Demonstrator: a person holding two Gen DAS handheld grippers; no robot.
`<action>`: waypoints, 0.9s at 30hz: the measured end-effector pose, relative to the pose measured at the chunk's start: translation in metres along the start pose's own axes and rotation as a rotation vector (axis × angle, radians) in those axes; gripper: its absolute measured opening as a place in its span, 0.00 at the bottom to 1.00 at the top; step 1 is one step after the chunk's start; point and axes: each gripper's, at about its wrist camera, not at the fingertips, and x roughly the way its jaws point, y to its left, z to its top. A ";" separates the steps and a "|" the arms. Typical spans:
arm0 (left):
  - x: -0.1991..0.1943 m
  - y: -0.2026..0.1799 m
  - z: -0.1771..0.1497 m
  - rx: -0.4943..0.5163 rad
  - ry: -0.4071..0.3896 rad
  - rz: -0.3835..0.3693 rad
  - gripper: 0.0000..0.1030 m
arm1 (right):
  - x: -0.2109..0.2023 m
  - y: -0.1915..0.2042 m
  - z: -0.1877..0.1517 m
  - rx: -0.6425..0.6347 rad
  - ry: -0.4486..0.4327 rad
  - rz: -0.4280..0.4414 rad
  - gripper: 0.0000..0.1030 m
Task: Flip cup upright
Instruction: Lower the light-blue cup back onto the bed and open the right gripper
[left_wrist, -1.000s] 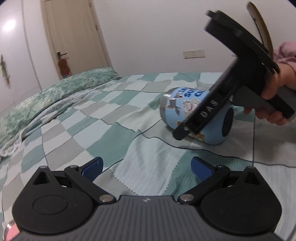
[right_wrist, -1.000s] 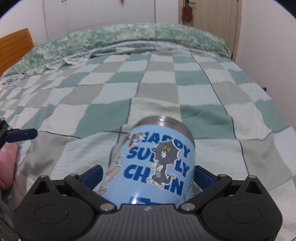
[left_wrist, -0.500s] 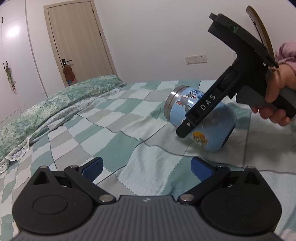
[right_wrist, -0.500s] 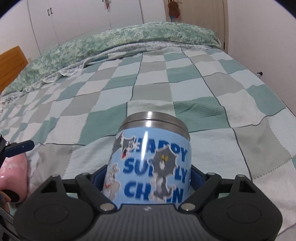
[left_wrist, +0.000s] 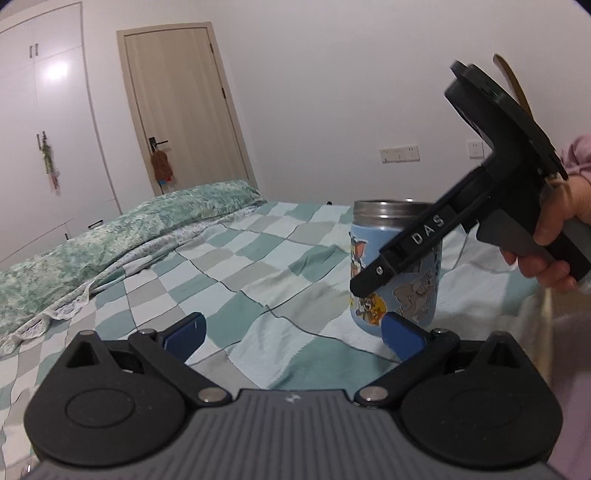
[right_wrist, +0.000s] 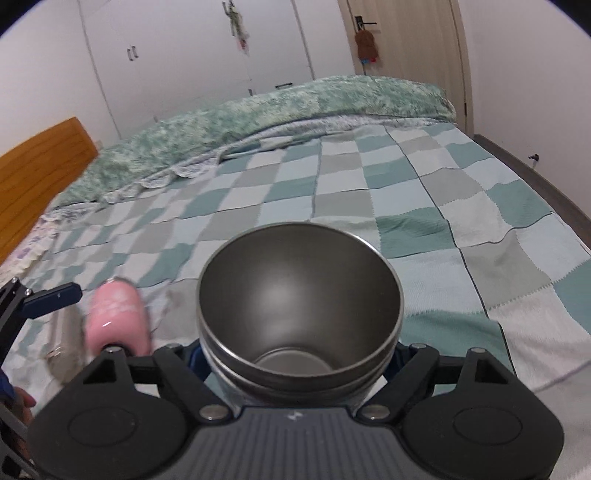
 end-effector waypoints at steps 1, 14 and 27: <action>-0.009 -0.005 0.001 -0.011 -0.003 0.007 1.00 | -0.010 0.003 -0.005 -0.006 0.000 0.011 0.81; -0.089 -0.065 -0.033 -0.162 0.059 0.103 1.00 | -0.067 0.034 -0.080 -0.111 0.201 0.133 0.81; -0.131 -0.065 -0.058 -0.289 0.117 0.270 1.00 | 0.030 0.032 -0.078 -0.009 0.231 0.104 0.81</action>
